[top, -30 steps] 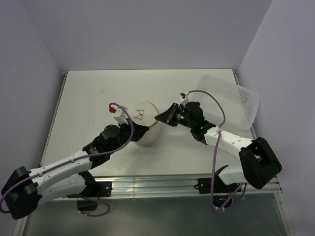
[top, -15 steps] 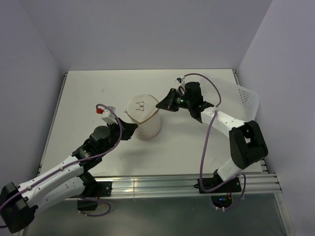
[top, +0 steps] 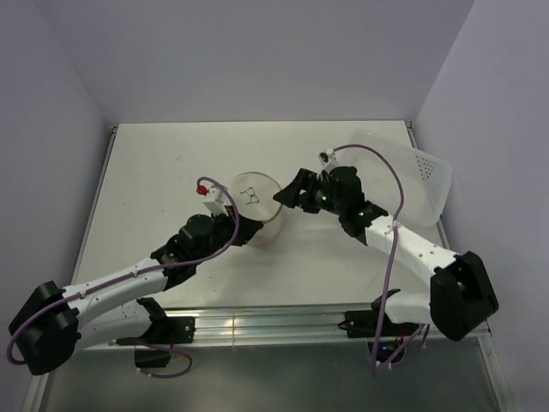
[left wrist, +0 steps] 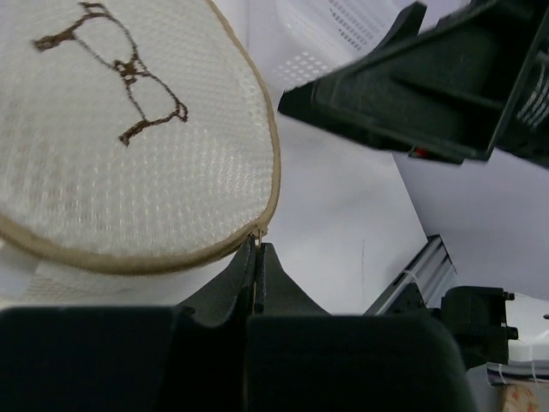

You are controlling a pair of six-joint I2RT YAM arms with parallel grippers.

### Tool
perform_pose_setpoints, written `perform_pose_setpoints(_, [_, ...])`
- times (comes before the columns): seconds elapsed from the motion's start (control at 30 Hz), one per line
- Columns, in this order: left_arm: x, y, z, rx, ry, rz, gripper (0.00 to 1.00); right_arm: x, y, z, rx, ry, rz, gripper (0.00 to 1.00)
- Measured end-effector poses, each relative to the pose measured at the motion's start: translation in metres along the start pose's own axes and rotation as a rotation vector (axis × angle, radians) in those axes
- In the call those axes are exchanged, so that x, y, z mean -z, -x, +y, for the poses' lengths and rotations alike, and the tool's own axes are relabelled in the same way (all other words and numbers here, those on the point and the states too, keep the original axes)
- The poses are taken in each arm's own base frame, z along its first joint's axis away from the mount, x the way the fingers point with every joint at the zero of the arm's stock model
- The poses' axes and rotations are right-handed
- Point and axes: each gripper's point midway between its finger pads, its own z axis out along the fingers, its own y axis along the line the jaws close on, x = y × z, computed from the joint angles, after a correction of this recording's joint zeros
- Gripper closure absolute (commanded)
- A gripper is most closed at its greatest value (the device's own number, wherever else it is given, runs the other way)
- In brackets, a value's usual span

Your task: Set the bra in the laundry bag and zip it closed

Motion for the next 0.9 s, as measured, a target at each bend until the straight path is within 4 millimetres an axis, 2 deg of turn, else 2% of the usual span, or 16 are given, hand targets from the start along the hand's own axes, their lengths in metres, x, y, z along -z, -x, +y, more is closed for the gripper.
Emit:
perform_pose_setpoints(0.17, [-0.008, -0.001, -0.018, 0.003, -0.057, 0.006, 1.00, 0.016, -0.030, 0.006, -0.043, 0.024, -0.004, 0.22])
perform_pose_setpoints(0.27, [-0.008, 0.000, -0.024, 0.003, -0.079, 0.002, 1.00, 0.018, -0.034, 0.006, -0.075, 0.028, -0.013, 0.32])
perform_pose_setpoints(0.37, [-0.008, -0.002, -0.029, 0.005, -0.099, 0.003, 1.00, 0.013, -0.030, 0.013, -0.108, 0.061, -0.027, 0.47])
perform_pose_setpoints(0.47, [-0.008, -0.003, -0.031, 0.003, -0.105, 0.007, 1.00, 0.006, -0.030, 0.015, -0.138, 0.081, -0.020, 0.76])
perform_pose_setpoints(0.63, [-0.005, -0.003, -0.030, -0.006, -0.094, 0.008, 1.00, 0.000, -0.031, 0.014, -0.170, 0.089, -0.005, 0.99])
perform_pose_setpoints(0.73, [-0.001, 0.004, -0.031, -0.030, -0.076, -0.002, 1.00, 0.001, -0.026, 0.017, -0.178, 0.119, 0.016, 1.00])
perform_pose_setpoints(0.9, [0.011, 0.021, -0.030, -0.072, -0.042, -0.031, 1.00, 0.005, 0.003, 0.014, -0.189, 0.152, -0.004, 1.00])
